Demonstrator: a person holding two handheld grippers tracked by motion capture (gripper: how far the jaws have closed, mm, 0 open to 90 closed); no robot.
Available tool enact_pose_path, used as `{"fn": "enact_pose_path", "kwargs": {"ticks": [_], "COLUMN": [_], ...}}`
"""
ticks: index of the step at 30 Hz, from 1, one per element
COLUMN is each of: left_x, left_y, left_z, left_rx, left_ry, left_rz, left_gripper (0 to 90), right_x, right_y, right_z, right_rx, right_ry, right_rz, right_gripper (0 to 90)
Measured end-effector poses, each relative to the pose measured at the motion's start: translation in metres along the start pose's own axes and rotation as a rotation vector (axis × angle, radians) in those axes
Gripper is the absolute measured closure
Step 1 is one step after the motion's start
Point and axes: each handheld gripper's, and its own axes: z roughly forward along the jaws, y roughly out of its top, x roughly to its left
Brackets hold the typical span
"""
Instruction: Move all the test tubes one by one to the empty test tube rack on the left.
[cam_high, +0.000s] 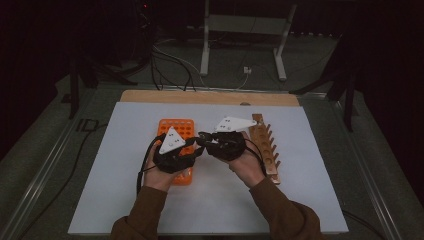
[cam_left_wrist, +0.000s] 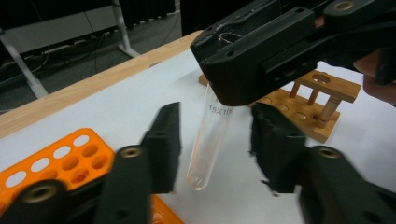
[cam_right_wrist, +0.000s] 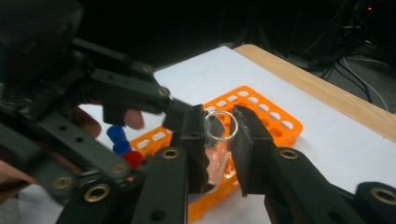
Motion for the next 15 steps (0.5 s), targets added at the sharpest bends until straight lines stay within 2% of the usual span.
{"fn": "enact_pose_path", "kwargs": {"ticks": [3,8,11,15], "left_x": [0.000,0.002,0.000,0.003], "left_y": [0.000,-0.001,-0.001,-0.002], "left_z": [0.000,0.001,0.003,0.003], "left_rx": [-0.006,-0.004,-0.001,0.012], "left_ry": [-0.005,-0.013,-0.009,0.014], "left_rz": [-0.003,-0.004,0.008,0.005], "left_gripper": [68.9,73.7,76.0,76.4], "right_x": [0.000,-0.005,-0.006,-0.011], "right_y": [-0.001,-0.003,-0.004,-0.005], "right_z": [0.001,0.002,0.002,-0.002], "right_rx": [0.001,-0.006,-0.007,-0.050], "right_ry": [0.009,0.027,0.027,0.047], "right_rz": [0.012,0.045,0.052,0.083], "right_gripper": [76.3,76.4,75.5,55.0]}}
